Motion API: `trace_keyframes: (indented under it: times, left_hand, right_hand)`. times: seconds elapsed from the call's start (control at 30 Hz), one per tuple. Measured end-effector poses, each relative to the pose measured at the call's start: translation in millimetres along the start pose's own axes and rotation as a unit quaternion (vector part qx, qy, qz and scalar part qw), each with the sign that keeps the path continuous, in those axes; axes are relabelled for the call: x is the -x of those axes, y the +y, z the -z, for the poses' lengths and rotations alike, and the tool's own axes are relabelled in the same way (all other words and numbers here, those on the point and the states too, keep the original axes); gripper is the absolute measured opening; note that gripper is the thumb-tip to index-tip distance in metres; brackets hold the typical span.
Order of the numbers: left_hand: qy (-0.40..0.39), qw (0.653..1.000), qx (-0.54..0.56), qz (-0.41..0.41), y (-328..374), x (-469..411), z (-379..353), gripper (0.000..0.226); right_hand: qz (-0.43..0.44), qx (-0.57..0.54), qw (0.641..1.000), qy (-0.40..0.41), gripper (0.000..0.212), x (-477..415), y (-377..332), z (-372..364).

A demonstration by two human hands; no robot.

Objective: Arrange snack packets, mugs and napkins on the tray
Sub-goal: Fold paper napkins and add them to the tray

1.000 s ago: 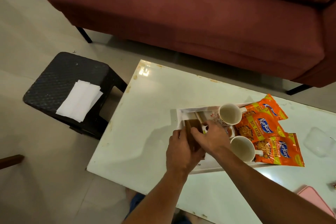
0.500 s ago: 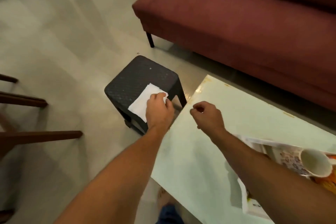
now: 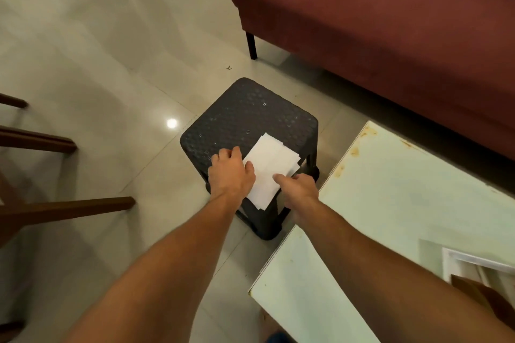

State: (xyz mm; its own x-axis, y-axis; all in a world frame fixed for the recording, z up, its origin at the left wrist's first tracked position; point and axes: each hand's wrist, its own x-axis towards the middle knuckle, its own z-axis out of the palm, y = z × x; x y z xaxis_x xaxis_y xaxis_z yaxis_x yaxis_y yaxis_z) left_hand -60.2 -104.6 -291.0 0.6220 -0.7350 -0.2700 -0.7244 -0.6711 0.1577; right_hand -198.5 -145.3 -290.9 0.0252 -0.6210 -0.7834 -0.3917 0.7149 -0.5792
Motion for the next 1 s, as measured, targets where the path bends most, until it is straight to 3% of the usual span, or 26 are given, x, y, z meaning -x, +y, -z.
trace_keyframes:
  times: [0.17,0.3,0.4,0.6,0.73,1.0]
  left_hand:
    - [-0.001,0.999,0.012,-0.044,6.8,-13.1,-0.6,0.052]
    - [-0.006,0.997,0.066,-0.029,16.2,-18.7,0.0,0.043]
    - [-0.016,0.996,0.086,-0.016,20.8,-18.8,-1.3,0.041]
    - [-0.025,0.989,0.140,0.046,32.3,-9.8,-3.5,0.044]
    - [-0.034,0.987,0.143,0.061,43.1,-0.5,-4.7,0.048]
    - [-0.070,0.976,0.197,0.059,54.6,4.0,-4.7,0.019]
  right_hand:
    - [-0.034,-0.066,0.997,0.019,0.048,-8.6,-8.2,-16.0]
    - [-0.067,-0.093,0.993,0.019,0.042,-13.8,-13.0,-16.3]
    - [-0.060,-0.100,0.993,0.016,0.032,-18.7,-10.9,-11.2]
    - [-0.035,-0.105,0.994,0.017,0.029,-16.7,-9.2,-0.5]
    - [-0.028,-0.072,0.997,0.018,0.035,-13.2,-7.0,4.2]
    - [0.095,0.106,0.986,0.082,0.040,-4.7,-10.3,8.4]
